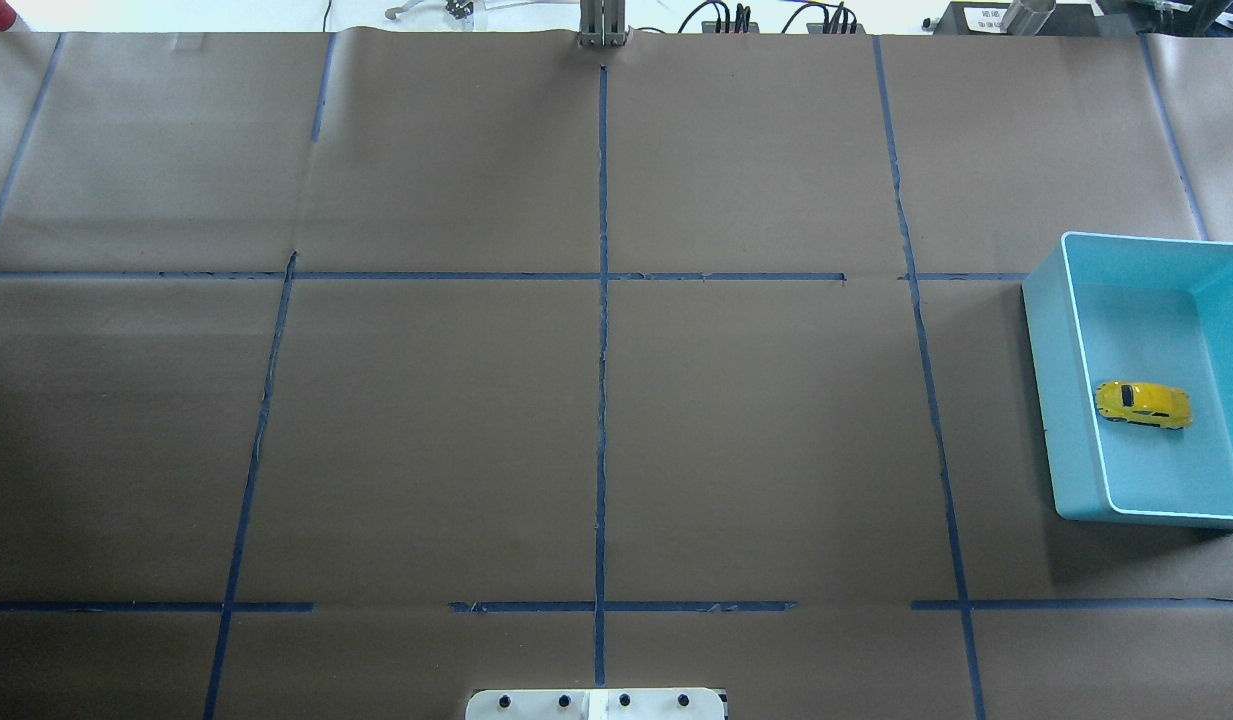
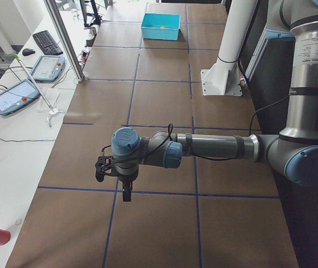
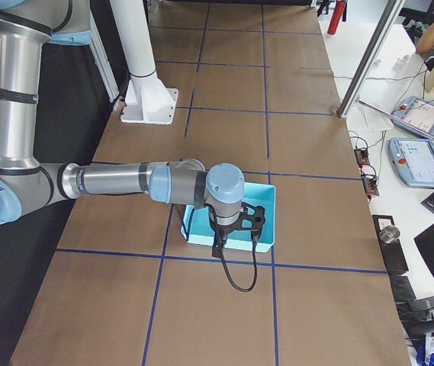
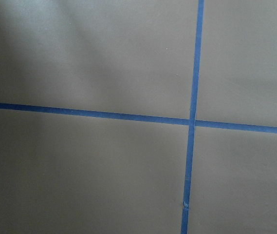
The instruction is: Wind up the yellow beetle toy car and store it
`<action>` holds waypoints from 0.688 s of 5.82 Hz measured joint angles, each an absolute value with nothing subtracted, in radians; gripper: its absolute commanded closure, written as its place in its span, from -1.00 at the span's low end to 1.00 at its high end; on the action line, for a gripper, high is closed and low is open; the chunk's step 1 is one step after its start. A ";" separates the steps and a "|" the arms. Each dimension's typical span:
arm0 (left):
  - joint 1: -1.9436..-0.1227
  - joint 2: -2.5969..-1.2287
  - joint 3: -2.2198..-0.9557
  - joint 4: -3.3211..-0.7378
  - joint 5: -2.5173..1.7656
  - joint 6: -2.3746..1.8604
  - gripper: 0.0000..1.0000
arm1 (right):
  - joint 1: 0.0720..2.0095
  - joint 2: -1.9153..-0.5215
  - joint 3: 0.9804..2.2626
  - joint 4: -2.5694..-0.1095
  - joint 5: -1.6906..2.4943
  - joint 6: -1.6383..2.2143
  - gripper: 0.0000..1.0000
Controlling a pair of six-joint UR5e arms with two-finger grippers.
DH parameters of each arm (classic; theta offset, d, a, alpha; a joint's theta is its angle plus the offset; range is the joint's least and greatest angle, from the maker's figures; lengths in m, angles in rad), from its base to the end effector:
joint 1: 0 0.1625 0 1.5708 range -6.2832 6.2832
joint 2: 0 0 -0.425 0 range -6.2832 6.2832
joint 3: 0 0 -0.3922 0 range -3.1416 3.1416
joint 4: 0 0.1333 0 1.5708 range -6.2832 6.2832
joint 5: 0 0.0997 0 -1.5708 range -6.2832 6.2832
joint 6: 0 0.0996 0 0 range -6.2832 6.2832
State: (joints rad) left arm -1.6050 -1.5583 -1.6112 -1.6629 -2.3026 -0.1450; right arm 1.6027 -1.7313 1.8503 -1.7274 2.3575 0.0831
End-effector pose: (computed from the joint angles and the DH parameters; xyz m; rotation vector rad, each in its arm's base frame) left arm -0.0836 -0.4920 0.6382 0.0740 0.7366 -0.1270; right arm 0.0761 -0.4163 0.6095 -0.0558 -0.7860 0.1238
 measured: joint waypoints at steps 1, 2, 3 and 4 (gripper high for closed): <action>-1.596 -1.558 -1.612 -1.663 -2.302 -0.145 -1.00 | 1.580 -1.722 1.857 -1.729 2.329 0.074 -1.00; -1.583 -1.559 -1.613 -1.664 -2.300 -0.144 -1.00 | 1.571 -1.724 1.859 -1.731 2.310 0.072 -1.00; -1.577 -1.558 -1.614 -1.665 -2.300 -0.144 -1.00 | 1.569 -1.732 1.859 -1.735 2.303 0.059 -1.00; -1.576 -1.559 -1.616 -1.664 -2.300 -0.143 -1.00 | 1.571 -1.746 1.857 -1.740 2.302 0.027 -1.00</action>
